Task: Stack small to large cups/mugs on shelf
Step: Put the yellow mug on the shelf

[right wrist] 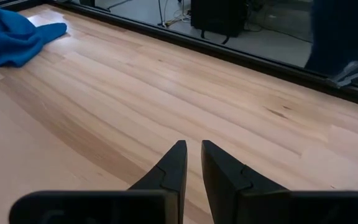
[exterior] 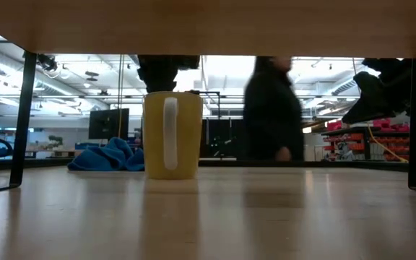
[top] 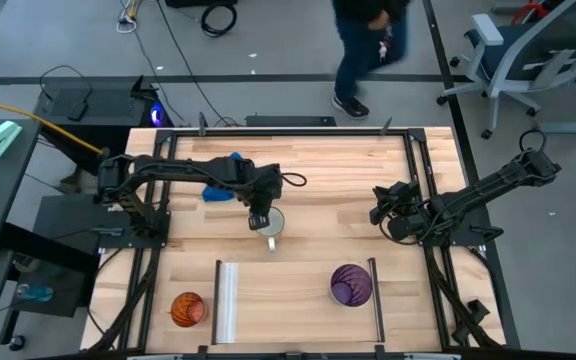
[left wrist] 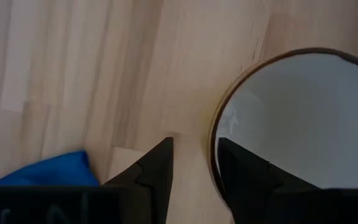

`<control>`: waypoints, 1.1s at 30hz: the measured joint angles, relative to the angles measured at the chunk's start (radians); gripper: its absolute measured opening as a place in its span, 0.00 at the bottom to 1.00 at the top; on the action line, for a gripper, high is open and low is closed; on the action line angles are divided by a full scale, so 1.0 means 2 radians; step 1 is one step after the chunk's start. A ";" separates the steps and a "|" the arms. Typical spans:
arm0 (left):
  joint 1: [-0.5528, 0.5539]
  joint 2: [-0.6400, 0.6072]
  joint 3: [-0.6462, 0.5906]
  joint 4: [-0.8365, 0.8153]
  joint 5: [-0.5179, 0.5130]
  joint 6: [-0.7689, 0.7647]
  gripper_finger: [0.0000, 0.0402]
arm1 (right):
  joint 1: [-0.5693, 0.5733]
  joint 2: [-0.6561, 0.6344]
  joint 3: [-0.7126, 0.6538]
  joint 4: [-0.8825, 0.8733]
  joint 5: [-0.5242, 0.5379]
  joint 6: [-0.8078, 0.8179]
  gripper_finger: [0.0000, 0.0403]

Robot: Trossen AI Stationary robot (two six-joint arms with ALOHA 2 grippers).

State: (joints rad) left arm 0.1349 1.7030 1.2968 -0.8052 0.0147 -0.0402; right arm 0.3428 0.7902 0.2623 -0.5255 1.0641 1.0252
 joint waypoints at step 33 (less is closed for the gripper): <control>0.000 0.001 0.016 -0.003 0.007 0.001 0.04 | 0.000 0.000 0.000 0.000 -0.002 -0.004 0.14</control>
State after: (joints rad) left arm 0.1344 1.7054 1.3294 -0.8119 0.0280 -0.0382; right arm 0.3428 0.7902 0.2623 -0.5262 1.0603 1.0180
